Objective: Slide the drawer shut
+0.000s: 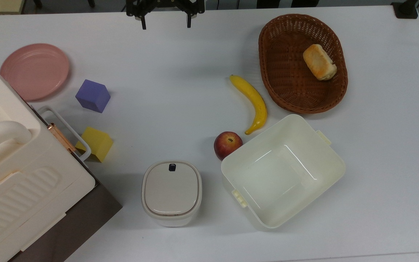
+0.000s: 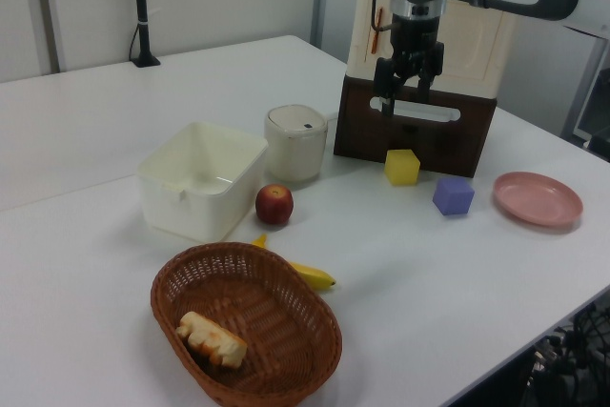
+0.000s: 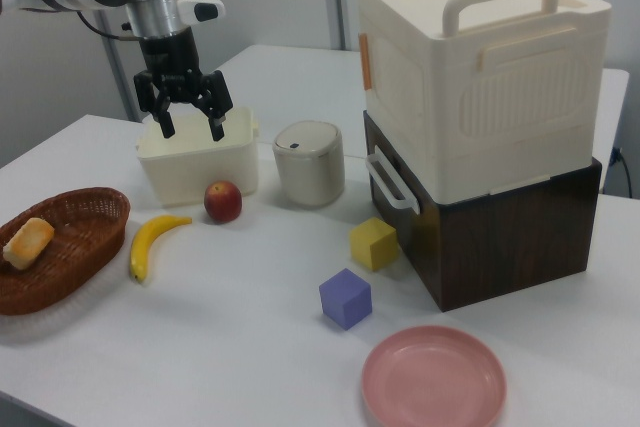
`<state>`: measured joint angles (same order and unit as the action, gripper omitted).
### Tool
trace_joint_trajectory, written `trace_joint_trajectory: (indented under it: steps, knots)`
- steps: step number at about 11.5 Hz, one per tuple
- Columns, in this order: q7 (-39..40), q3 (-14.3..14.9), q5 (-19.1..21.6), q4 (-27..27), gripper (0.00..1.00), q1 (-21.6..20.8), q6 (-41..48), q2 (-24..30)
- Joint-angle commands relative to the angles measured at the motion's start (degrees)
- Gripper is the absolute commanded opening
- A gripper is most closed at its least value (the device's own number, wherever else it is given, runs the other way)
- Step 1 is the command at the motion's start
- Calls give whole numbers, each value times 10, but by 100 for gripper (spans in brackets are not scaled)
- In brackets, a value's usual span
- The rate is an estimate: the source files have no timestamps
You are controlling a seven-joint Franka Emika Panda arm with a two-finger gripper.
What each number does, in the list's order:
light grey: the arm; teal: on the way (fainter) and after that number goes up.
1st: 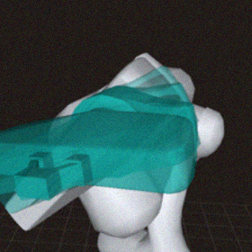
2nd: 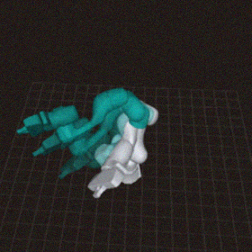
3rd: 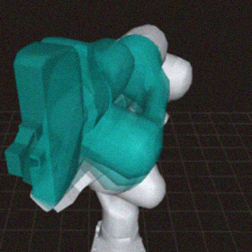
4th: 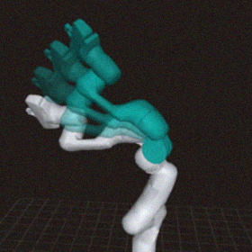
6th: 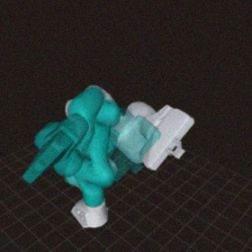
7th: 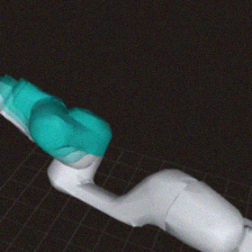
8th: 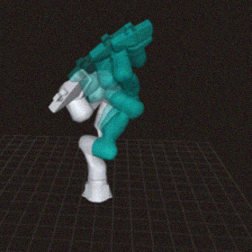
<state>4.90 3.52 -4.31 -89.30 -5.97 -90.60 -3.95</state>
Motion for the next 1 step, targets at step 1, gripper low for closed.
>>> trace_joint_trajectory:
  steps: [1]
  knots:
    - [13,18,12,-18,100,-15,8,18]
